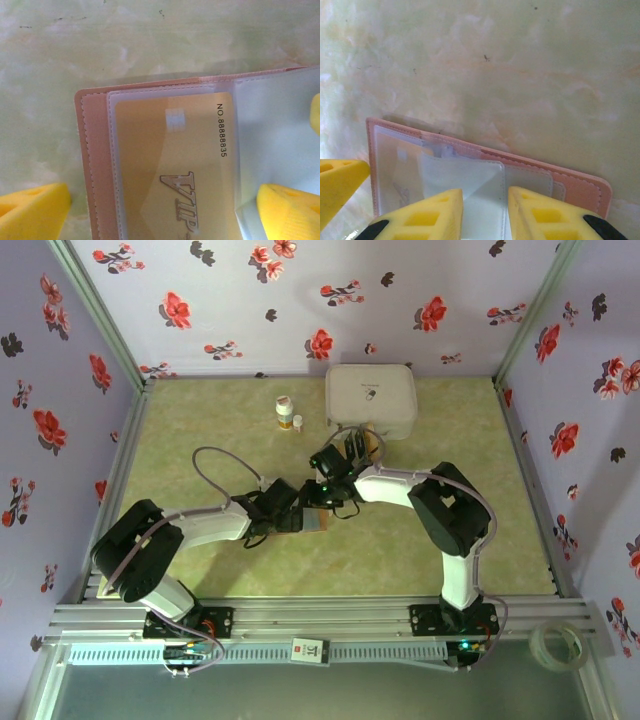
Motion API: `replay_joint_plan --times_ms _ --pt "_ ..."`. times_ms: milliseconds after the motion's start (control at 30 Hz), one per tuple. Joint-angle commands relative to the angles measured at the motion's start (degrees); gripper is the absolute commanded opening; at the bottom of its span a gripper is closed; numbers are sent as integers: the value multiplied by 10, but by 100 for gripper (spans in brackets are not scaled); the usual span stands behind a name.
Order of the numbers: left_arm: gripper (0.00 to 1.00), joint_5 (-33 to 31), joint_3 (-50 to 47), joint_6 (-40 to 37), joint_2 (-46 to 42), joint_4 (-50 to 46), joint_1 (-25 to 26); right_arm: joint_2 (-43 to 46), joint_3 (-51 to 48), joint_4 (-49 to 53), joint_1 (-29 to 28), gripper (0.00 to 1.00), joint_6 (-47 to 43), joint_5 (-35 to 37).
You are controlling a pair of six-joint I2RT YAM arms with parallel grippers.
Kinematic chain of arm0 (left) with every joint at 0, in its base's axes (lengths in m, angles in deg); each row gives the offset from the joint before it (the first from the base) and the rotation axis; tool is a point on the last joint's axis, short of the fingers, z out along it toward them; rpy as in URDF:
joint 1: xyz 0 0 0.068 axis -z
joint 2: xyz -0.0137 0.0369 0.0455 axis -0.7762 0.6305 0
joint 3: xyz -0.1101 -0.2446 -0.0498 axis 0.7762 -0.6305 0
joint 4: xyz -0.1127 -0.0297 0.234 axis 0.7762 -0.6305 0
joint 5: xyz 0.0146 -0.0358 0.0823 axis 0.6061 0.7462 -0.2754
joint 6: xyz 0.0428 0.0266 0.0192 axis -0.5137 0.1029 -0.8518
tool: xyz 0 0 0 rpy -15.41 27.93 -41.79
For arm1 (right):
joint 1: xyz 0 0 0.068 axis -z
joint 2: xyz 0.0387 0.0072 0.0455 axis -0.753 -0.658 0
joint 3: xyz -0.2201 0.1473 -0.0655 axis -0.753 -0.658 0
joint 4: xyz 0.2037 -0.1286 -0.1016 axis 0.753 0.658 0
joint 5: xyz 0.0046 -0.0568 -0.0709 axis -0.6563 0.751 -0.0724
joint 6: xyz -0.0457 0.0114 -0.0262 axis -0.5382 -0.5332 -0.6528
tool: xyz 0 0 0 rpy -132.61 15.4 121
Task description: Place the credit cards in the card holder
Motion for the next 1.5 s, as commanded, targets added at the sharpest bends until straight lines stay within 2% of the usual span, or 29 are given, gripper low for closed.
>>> replay_joint_plan --times_ms 0,333,600,867,1467 --pt "96 -7 -17 3 5 -6 3 -11 -3 -29 -7 29 23 -54" --pt "96 -6 -19 3 2 -6 3 -3 -7 -57 -6 27 47 -75" --pt "96 -10 -24 6 -3 -6 3 19 -11 -1 11 28 13 -6" --pt "96 -13 -28 7 -10 -6 3 13 -13 20 14 29 -4 21" --pt "94 -25 -42 4 -43 -12 3 8 -32 -13 14 35 17 -12"
